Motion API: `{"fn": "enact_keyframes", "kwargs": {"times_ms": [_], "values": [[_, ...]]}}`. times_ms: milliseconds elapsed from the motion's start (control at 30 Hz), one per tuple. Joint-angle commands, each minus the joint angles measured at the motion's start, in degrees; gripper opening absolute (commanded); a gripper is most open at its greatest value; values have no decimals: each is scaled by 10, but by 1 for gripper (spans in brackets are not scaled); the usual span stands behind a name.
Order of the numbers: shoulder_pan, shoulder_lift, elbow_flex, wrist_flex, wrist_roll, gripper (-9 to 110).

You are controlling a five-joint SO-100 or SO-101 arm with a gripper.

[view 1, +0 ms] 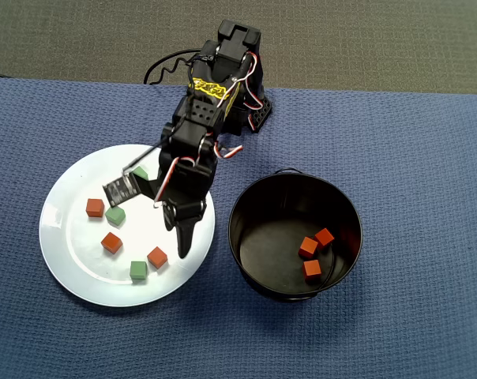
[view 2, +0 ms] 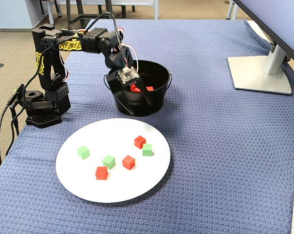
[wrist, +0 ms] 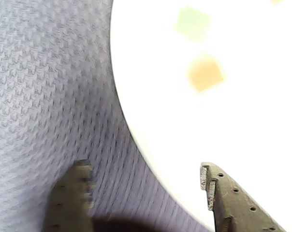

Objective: Pick up the red cubes from the white plate and place them in the black recipient

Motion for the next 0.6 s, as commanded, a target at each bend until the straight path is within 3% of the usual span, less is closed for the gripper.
{"fn": "enact_keyframes", "kwargs": {"times_ms": [0,267,567], "values": [[-7,-4,37,-60,-102,20],[17,-44,76,-163,-271,20],[28,-48,63,-134,-354,22]]}}
